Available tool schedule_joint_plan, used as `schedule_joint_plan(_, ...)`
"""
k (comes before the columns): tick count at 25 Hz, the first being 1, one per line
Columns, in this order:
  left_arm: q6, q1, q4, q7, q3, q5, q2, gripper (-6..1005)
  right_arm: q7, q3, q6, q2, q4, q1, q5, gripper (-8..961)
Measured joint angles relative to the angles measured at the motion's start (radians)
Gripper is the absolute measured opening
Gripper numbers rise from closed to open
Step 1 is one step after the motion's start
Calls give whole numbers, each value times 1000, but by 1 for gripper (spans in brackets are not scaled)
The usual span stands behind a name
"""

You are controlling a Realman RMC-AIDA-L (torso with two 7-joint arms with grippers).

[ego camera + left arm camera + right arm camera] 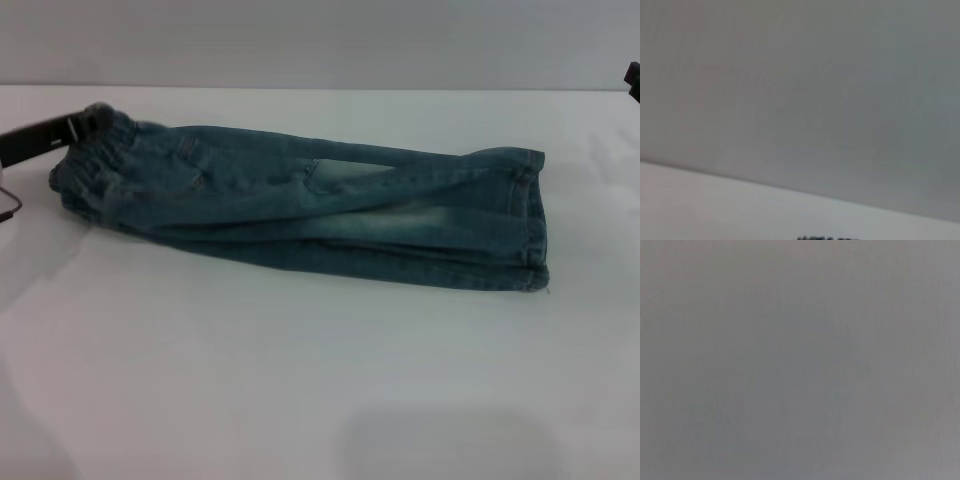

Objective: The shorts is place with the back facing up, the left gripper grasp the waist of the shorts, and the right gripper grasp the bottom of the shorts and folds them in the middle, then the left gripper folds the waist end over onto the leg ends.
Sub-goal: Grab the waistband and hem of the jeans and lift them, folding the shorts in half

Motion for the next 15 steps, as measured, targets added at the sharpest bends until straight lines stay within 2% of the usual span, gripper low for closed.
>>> schedule_joint_plan(11,-30,-23,18,0,-2,-85,-13,59,-1,0,-4,2,13,1,0,436)
schedule_joint_plan(12,-86,-29,18,0,-2,-123,-23,61,-1,0,-4,3,13,1,0,436)
schedule_joint_plan(15,-127,-33,13,0,-1,-141,-29,67,-2,0,-4,3,18,0,0,436)
